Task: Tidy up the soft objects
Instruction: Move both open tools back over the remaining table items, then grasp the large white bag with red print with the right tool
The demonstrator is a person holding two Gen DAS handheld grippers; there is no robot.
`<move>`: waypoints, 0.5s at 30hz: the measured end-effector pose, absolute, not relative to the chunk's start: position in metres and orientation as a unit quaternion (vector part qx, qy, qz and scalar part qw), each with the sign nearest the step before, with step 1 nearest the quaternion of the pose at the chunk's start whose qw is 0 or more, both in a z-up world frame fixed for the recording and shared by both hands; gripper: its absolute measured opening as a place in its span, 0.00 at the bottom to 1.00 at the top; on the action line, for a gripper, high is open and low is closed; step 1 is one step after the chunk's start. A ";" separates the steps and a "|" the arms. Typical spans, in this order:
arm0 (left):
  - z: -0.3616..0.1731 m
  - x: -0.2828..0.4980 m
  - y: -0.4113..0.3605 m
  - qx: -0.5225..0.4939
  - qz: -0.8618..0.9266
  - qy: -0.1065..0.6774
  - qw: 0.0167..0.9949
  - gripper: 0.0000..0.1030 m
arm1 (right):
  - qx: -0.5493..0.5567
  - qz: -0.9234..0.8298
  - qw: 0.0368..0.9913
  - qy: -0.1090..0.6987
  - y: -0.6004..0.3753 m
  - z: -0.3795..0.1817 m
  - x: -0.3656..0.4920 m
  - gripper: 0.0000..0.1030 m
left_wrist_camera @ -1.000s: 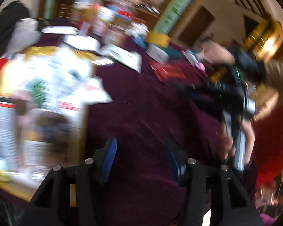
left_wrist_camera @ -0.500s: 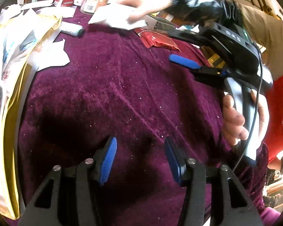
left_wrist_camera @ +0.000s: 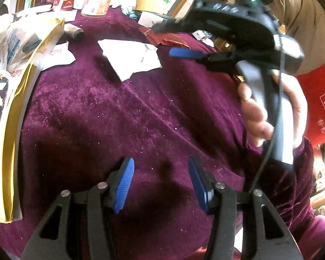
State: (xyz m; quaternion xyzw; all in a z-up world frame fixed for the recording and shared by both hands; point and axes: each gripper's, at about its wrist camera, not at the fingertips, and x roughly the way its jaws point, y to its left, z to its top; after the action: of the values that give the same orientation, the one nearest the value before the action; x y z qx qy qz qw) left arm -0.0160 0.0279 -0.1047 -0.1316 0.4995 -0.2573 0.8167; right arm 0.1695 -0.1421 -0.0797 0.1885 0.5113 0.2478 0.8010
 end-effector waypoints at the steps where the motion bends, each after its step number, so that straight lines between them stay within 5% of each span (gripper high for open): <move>1: -0.104 -0.016 0.029 -0.132 -0.258 0.499 0.817 0.51 | 0.195 0.236 0.796 0.522 -0.145 -0.086 0.169 0.57; 15: -0.102 -0.015 0.036 -0.141 -0.255 0.494 0.820 0.51 | 0.252 0.179 0.765 0.564 -0.108 -0.120 0.178 0.57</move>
State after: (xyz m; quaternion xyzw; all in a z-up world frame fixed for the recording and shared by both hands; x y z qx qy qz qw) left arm -0.0151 0.0356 -0.1017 -0.1411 0.4935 -0.2549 0.8195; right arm 0.1776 -0.1081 -0.1203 0.2523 0.5643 0.1794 0.7653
